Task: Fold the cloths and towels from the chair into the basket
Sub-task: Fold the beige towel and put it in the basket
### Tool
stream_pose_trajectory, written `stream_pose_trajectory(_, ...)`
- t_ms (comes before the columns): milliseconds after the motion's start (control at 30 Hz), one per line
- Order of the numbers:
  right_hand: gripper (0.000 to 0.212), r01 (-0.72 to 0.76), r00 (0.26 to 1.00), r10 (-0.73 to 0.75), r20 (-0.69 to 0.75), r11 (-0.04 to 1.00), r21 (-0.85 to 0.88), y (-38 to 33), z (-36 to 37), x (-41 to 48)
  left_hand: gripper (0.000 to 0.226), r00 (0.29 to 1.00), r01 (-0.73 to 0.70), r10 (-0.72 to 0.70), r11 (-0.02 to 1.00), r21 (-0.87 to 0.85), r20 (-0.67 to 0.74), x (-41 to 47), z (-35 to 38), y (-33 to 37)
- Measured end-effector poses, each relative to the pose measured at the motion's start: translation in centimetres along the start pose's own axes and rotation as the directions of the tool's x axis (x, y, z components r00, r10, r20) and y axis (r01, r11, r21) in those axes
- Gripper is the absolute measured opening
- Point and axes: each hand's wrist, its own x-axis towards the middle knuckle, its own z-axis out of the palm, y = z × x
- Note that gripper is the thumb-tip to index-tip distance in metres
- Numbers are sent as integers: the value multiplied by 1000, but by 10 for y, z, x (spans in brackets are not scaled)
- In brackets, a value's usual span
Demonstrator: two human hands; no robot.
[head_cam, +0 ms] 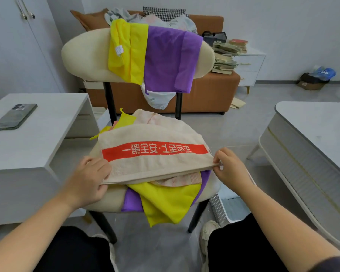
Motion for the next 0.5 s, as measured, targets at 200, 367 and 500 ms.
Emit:
stream_pose_trajectory(200,16,15,987,-3,162,997,-76,5,3,0,22,969,15,-16,1000,5,246,-4,1,-1)
stream_pose_trajectory(367,33,-75,992,77,99,997,-28,-6,-6,13,21,933,360,-356,910,-205,61,10,-7,2)
stream_pose_trajectory(500,49,3,986,-13,167,998,58,-47,8,42,46,894,433,-448,876,-210,-26,59,-5,16)
